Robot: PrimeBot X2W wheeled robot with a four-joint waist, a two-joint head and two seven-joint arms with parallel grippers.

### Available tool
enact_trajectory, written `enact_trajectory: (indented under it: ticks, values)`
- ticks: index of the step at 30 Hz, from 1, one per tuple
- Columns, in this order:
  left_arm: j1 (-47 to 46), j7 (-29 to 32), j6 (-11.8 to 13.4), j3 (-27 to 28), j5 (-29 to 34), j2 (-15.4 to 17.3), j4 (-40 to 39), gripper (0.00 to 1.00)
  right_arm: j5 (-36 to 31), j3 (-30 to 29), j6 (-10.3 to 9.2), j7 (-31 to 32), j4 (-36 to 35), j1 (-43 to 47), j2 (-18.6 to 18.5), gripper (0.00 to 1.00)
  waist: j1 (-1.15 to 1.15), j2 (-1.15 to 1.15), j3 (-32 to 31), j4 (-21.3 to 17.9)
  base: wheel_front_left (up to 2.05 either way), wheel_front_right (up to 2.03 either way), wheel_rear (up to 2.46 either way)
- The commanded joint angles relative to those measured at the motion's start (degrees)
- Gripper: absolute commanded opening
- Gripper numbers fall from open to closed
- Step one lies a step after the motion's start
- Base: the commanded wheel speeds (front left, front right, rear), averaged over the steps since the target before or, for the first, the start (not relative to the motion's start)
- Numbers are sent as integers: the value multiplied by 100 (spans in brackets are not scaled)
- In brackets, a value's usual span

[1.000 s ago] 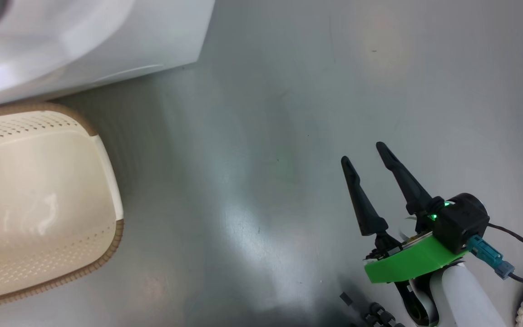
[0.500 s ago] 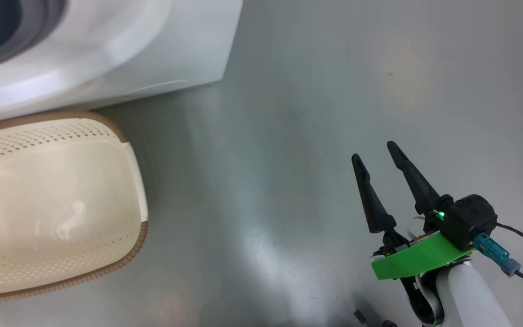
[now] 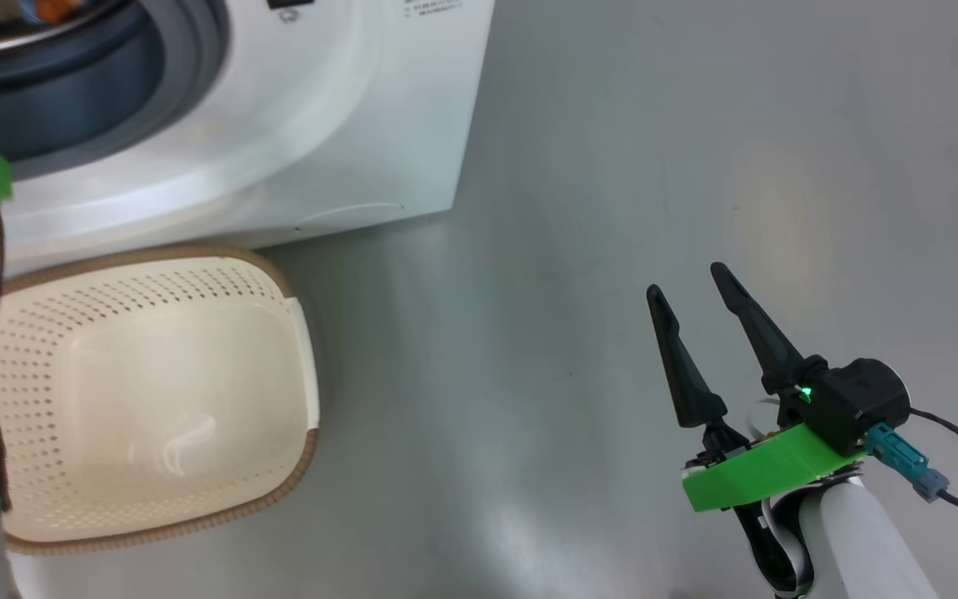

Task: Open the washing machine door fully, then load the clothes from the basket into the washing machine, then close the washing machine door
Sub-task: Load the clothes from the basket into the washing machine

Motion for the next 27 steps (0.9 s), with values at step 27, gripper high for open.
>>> enact_trajectory:
  ticks: [27]
  values:
    - [3197,-12,76,765,-182,-338,-2474,100,-120,-71,8,-27,12,722,18,100,0,0,-1628,397,0,0,0]
